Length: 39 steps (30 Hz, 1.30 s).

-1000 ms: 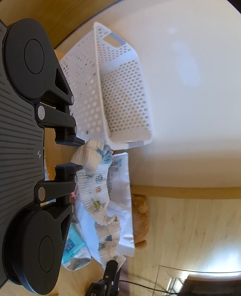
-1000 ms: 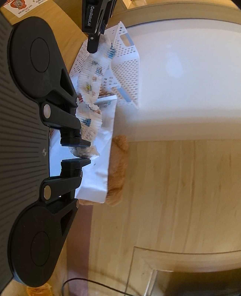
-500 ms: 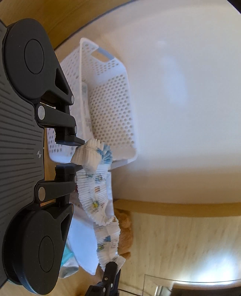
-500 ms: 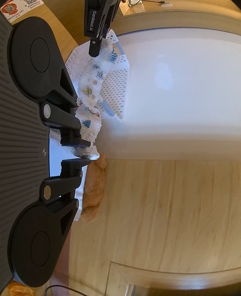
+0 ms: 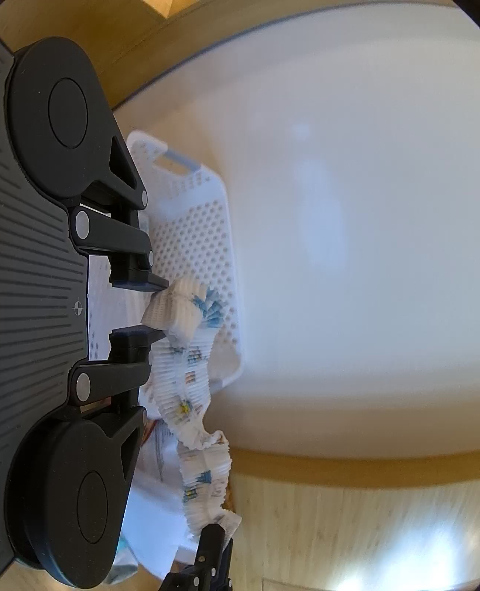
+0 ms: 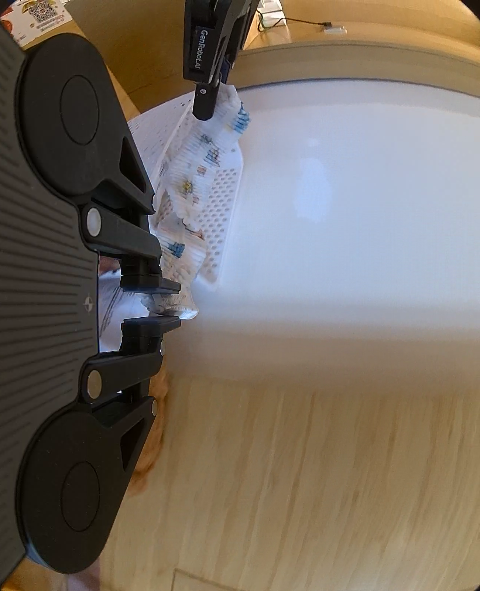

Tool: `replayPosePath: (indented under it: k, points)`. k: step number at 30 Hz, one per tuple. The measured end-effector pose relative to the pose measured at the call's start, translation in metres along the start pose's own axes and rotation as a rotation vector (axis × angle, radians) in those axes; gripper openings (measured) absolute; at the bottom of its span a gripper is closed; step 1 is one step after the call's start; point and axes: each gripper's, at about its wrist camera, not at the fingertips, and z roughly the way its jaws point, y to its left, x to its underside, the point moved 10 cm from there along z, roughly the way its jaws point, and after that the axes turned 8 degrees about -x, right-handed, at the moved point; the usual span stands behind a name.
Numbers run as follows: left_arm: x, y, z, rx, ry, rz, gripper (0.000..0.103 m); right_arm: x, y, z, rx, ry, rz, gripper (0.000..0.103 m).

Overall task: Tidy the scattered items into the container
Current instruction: 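Lower the held diaper into the white basket with the right tool, then open the right tool to release the diaper in the basket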

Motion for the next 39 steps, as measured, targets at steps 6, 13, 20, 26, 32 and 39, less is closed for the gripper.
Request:
replayPosePath:
  k: [6,13,20,26,32,39]
  points:
    - [-0.006,0.025,0.012,-0.028,-0.002,-0.003,0.085,-0.012,0.023,0.022,-0.034,0.003,-0.011,0.017]
    - [-0.014,0.049,0.027,-0.049,-0.008,0.01,0.085,-0.027,0.042,0.062,-0.061,0.014,-0.023,0.017]
    - [-0.02,0.068,0.054,-0.046,0.006,0.008,0.085,-0.036,0.053,0.102,-0.072,0.024,-0.043,0.017]
    - [-0.027,0.08,0.081,-0.039,0.018,0.01,0.085,-0.038,0.059,0.132,-0.066,0.051,-0.05,0.017]
    - [-0.033,0.081,0.11,-0.032,0.031,0.033,0.085,-0.037,0.055,0.16,-0.05,0.084,-0.029,0.017]
    - [-0.029,0.083,0.136,-0.02,0.062,0.038,0.085,-0.033,0.053,0.187,-0.034,0.129,0.003,0.017]
